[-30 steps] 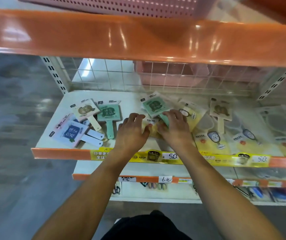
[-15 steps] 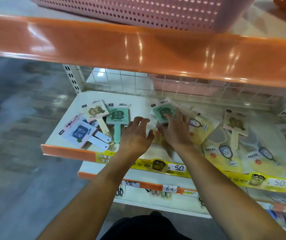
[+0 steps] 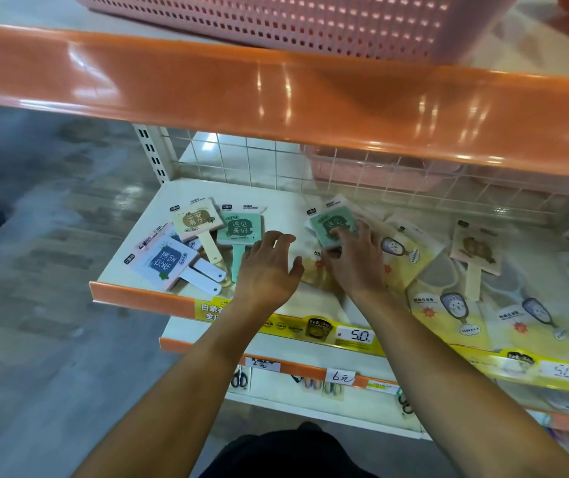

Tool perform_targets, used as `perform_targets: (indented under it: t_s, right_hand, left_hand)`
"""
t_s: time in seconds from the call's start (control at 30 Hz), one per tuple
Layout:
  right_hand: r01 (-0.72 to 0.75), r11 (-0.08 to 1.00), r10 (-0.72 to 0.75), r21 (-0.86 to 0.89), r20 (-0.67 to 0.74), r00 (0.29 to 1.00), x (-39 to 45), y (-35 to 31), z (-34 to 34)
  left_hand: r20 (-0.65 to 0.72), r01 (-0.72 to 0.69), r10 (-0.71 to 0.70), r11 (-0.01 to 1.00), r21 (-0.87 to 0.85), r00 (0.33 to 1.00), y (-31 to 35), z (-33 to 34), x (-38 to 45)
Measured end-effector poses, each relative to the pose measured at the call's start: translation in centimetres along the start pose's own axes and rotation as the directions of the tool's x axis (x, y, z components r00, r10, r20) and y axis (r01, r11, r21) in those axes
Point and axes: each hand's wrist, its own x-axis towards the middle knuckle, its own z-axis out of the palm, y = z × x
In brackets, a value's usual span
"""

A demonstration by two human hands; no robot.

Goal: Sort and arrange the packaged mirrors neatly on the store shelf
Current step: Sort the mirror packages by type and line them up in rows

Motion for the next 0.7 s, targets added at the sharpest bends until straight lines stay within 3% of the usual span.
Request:
perform_targets:
  t_s: [0.27, 0.7]
  right_hand:
    - [-0.053, 0.999, 0.053, -0.006, 0.011, 0.999, -1.1, -1.2, -0.9]
    - [0.096, 0.991, -0.095, 0.096, -0.012, 0.995, -2.0, -6.3, -0.5]
  left_hand:
    - [-0.024, -0.004, 0.004, 1.0, -0.008, 1.0, -0.6, -0.8, -0.4]
    - [-0.06, 0.103, -0.101, 0.994, 0.026, 0.993, -3.2, -3.0, -1.9]
